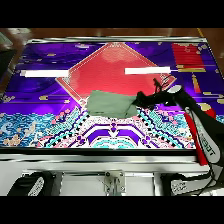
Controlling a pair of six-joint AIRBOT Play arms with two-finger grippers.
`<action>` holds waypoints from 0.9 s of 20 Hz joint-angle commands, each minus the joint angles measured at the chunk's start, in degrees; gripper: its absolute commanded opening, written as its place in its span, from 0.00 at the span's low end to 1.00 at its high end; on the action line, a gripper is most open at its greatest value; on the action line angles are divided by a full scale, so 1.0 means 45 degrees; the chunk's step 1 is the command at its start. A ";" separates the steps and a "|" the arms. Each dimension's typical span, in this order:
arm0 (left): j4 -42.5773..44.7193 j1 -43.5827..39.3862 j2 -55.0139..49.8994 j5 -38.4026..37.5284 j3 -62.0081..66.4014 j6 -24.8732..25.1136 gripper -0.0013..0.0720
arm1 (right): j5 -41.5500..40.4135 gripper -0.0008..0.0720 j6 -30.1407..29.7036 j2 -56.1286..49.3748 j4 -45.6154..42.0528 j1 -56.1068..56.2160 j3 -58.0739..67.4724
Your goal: Fold the shirts.
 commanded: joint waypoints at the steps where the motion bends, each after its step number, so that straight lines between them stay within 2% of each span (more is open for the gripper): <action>1: 0.0185 0.0005 -0.0253 0.0005 -0.0005 0.0029 0.07 | 0.0729 0.12 -0.0194 0.1156 0.0432 -0.1739 0.1734; 6: 0.0253 0.0005 -0.0622 0.0005 -0.0005 0.0034 0.07 | 0.3113 0.12 0.1423 0.2599 -0.1564 -0.5722 0.4124; 11: 0.0491 0.0005 -0.0602 -0.0015 -0.0005 0.0024 0.07 | 0.3949 0.12 0.2113 0.3463 -0.3415 -0.9802 0.4643; 18: 0.0500 0.0005 -0.0612 0.0345 -0.0005 0.0029 0.07 | 0.6445 0.12 0.2113 0.3502 -0.4682 -1.3182 0.4643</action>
